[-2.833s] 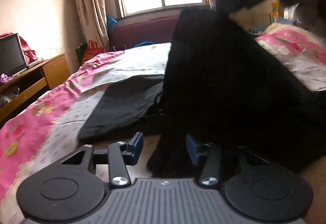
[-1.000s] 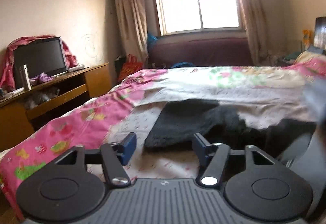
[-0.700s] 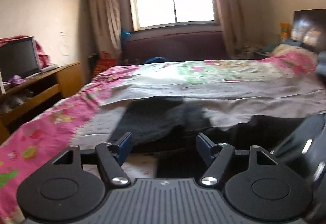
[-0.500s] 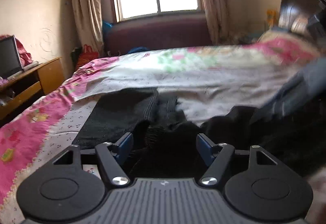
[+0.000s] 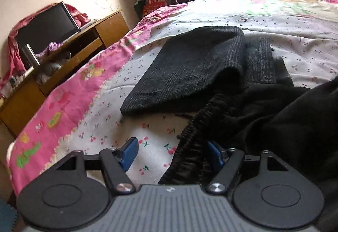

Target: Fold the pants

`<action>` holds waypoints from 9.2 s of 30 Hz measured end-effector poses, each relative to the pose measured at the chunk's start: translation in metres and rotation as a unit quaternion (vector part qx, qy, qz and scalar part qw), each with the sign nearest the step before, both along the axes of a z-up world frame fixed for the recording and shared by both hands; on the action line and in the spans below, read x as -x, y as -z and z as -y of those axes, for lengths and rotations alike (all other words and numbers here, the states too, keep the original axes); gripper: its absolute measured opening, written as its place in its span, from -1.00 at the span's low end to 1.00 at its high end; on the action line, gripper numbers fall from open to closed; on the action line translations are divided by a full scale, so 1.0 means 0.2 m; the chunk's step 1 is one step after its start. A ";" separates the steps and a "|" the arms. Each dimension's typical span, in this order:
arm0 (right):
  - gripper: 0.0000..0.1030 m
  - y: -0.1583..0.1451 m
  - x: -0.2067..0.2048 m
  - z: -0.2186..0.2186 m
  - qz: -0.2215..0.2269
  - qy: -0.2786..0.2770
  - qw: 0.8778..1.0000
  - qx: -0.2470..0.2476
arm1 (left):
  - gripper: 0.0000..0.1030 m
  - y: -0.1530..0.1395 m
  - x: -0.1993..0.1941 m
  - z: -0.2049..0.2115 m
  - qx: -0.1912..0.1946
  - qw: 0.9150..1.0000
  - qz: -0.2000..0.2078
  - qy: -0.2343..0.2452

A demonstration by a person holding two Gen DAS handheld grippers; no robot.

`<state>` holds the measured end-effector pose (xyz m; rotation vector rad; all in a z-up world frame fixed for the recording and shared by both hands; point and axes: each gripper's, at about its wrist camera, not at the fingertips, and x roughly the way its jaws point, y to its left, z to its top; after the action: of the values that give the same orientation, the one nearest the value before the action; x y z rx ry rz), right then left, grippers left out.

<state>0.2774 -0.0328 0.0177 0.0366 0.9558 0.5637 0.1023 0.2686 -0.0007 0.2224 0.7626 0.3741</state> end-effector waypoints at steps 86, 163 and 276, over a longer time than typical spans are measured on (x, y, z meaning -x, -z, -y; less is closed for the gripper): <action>0.25 0.07 1.38 2.28 0.026 0.556 0.809 -0.190 | 0.66 0.00 0.40 1.92 0.002 0.879 -0.044 0.475; -0.23 -0.38 0.92 -0.88 0.094 -0.157 0.982 0.051 | 0.68 -0.16 0.74 0.41 0.256 0.948 0.043 0.186; 0.24 0.15 0.77 1.26 -0.169 0.124 0.930 -0.303 | 1.00 -0.12 0.00 0.52 -0.027 0.984 -0.071 0.160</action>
<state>0.1229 -0.2847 -0.0120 0.8212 1.0568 0.6093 0.1013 0.1648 0.0227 0.4208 0.8412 0.0746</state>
